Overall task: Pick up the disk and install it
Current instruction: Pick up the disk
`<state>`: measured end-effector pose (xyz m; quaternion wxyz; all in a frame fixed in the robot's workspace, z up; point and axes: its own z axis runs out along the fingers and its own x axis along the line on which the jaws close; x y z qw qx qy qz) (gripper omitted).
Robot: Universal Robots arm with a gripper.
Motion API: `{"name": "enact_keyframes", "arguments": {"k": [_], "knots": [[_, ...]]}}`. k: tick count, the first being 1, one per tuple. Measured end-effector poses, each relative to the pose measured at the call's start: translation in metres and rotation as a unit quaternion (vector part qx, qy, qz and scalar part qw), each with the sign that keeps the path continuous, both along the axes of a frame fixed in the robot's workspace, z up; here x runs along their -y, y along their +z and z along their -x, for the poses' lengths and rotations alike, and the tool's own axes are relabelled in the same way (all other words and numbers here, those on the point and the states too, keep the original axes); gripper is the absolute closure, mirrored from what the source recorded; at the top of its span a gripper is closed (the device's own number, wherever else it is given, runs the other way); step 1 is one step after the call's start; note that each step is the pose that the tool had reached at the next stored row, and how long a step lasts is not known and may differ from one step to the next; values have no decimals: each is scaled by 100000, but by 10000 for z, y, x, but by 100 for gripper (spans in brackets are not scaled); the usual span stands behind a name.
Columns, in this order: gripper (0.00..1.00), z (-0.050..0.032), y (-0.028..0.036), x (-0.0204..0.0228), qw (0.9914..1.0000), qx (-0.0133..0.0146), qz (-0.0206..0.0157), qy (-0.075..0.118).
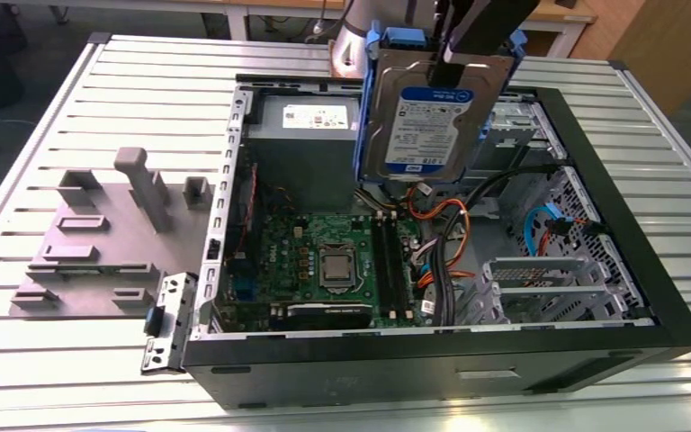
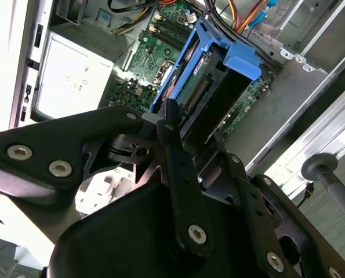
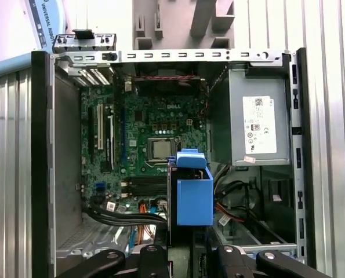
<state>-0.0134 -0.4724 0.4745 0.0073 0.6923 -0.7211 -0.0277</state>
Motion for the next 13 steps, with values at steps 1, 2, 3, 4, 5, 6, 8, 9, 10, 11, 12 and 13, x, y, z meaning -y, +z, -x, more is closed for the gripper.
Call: {"name": "enact_keyframes", "arguments": {"k": [1,2,3,4,5,6,8,9,10,11,12,13], "knots": [[65,-3,-1,9,100000,-1,6,0],[65,-5,-4,20,100000,1,3,-1],[65,-8,-6,29,100000,0,2,0],[65,-10,-7,37,100000,0,0,0],[65,-12,-9,46,100000,0,-3,0],[65,-15,-11,55,100000,0,-1,0],[65,-18,-14,72,100000,-1,-3,0],[65,-20,-15,82,100000,-1,0,0],[65,-22,-17,91,100000,0,-1,-1],[65,-24,-18,100,100000,-2,-2,-3],[65,-26,-19,109,100000,0,0,1],[65,-28,-21,118,100000,0,1,0]]}}
